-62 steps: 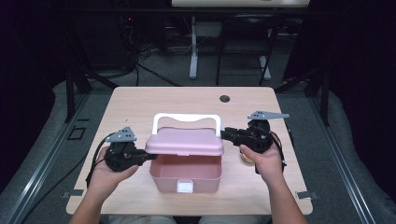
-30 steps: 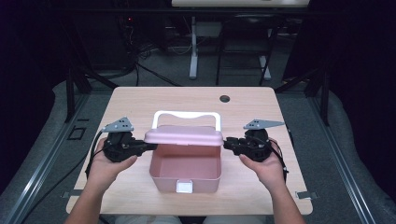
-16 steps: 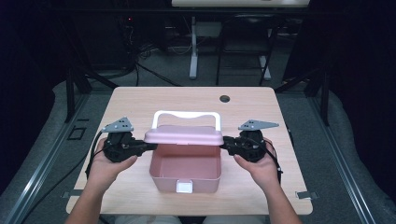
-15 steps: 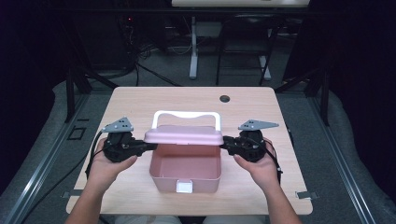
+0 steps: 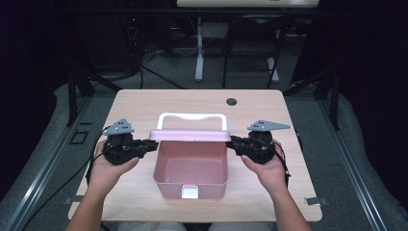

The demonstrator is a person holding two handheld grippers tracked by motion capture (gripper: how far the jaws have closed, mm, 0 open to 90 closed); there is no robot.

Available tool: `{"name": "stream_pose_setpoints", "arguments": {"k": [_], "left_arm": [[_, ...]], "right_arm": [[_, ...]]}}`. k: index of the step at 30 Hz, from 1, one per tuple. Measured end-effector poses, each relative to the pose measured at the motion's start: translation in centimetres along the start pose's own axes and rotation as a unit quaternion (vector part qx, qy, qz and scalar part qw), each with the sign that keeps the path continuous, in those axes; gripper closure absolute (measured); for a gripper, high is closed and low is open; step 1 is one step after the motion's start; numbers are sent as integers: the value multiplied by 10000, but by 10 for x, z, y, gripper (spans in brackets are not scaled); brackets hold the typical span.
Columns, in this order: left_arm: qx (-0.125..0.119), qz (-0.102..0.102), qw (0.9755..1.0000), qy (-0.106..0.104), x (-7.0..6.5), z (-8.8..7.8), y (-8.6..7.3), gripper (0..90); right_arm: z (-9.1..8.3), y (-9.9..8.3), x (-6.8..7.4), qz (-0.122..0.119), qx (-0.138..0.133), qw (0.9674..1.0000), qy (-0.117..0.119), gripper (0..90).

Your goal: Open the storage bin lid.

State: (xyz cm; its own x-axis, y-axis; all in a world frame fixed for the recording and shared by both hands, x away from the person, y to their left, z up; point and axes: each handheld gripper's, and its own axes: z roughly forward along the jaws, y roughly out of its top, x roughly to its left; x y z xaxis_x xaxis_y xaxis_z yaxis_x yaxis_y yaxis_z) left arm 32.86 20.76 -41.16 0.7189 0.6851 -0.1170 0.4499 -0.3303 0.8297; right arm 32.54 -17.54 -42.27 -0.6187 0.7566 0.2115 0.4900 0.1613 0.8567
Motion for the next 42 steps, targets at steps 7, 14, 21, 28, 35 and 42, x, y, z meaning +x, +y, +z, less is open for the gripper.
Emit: {"name": "stream_pose_setpoints", "arguments": {"k": [7,14,21,28,35,42], "left_arm": [[-3,-32,9999,124,4,3,5,736],[-167,-146,9994,266,12,0,6,735],[-157,-23,9995,274,14,8,14,743],[-133,-46,9993,334,17,10,20,787],[-155,-73,9992,353,20,11,25,822],[-180,-98,9990,393,22,12,27,831]], "right_arm": [[0,5,-4,53,-61,9999,65,753],[1,8,-5,39,-94,9999,56,753],[2,10,-5,47,-121,9999,37,754],[1,10,-7,62,-137,9999,48,753],[2,7,-7,123,-51,9998,113,734],[6,1,-8,135,89,9998,74,713]]}}
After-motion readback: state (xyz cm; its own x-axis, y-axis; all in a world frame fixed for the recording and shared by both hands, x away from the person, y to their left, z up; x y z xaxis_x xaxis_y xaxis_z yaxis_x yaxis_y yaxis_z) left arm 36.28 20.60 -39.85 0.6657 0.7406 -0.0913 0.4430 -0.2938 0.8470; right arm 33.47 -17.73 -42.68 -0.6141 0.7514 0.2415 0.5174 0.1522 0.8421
